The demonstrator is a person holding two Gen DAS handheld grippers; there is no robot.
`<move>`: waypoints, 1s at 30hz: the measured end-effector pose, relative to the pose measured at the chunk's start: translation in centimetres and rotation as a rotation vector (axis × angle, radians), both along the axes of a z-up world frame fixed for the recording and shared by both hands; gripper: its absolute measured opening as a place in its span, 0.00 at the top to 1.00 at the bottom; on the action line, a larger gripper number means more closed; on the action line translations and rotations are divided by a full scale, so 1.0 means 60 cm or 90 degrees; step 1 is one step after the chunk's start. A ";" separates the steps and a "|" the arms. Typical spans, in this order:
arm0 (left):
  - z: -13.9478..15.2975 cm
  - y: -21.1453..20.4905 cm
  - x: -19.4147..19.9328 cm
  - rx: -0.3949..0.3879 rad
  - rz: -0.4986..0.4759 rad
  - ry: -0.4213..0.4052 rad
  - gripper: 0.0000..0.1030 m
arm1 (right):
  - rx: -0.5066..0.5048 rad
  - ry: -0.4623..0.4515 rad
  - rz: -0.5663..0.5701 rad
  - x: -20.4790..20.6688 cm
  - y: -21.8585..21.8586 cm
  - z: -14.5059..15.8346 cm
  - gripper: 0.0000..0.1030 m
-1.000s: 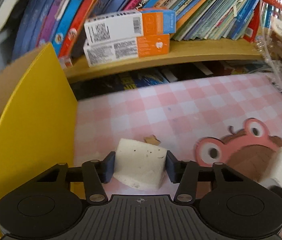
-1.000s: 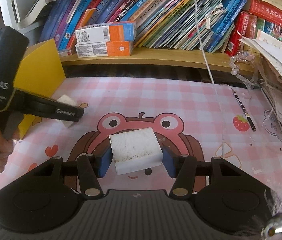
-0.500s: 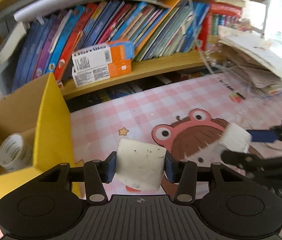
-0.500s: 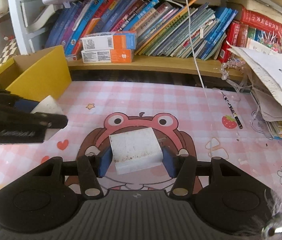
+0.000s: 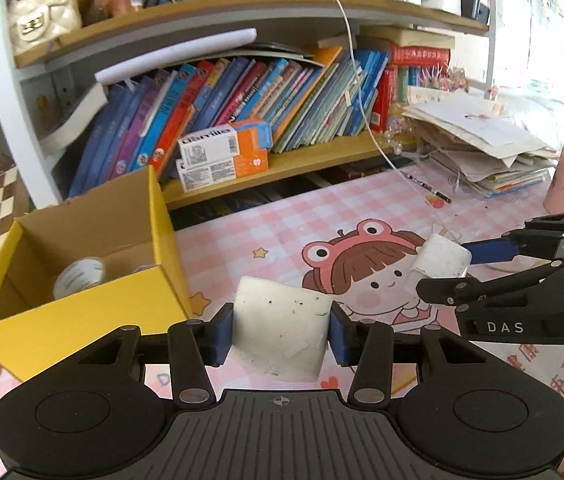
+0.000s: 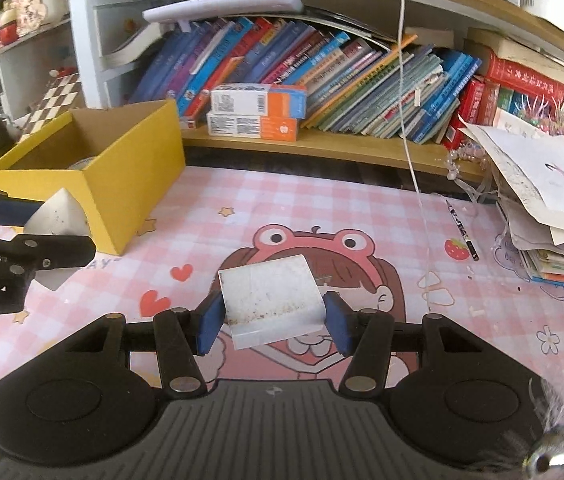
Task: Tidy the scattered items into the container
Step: 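Carry the white block with the right tool while the left tool carries the cube toward the box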
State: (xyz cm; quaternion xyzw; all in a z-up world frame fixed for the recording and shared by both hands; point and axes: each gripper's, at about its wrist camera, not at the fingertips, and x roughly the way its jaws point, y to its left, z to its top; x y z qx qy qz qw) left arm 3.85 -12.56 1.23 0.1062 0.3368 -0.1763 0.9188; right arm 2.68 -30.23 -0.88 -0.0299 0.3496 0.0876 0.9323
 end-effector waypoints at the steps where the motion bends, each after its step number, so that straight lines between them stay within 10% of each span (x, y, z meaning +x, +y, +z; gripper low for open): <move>1: 0.003 0.005 -0.005 -0.001 0.000 -0.003 0.56 | 0.000 -0.001 0.001 -0.004 0.004 0.002 0.50; 30: 0.071 0.199 -0.048 -0.018 0.042 -0.086 0.56 | 0.002 -0.027 0.054 -0.018 0.190 0.051 0.50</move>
